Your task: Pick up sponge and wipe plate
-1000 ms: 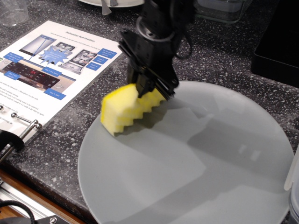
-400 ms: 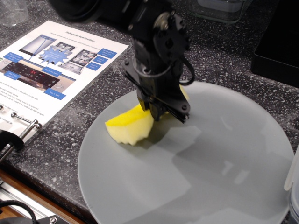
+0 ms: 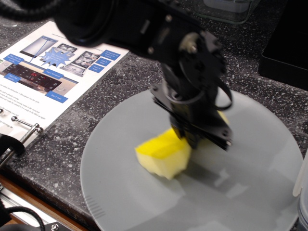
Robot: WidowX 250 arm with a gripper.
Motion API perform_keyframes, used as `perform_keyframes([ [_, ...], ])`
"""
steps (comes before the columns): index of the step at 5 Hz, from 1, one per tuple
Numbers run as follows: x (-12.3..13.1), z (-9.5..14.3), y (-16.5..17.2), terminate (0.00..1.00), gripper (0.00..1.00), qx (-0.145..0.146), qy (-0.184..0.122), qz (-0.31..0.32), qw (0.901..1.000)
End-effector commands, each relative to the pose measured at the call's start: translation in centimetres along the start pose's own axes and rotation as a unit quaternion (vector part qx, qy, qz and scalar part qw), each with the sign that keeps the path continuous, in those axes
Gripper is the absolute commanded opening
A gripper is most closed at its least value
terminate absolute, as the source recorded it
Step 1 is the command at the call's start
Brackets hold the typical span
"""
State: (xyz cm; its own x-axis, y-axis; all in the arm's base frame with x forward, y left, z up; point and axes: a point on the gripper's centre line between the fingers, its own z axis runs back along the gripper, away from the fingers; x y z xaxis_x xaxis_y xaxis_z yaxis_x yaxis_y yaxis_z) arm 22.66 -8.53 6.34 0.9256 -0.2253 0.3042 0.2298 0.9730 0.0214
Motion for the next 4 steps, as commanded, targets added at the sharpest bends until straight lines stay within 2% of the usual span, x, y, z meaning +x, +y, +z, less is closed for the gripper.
perform_keyframes([
  [1,-0.3,0.3,-5.0,0.00,0.00,-0.027,-0.013,0.012,0.9995],
  [2,-0.6,0.7,-6.9,0.00,0.00,-0.042,-0.020,0.015,0.9988],
  [3,0.6,0.9,-4.8,0.00,0.00,-0.033,-0.003,0.030,0.9990],
  [4,1.8,0.7,0.5,0.00,0.00,0.005,0.003,0.023,0.9997],
])
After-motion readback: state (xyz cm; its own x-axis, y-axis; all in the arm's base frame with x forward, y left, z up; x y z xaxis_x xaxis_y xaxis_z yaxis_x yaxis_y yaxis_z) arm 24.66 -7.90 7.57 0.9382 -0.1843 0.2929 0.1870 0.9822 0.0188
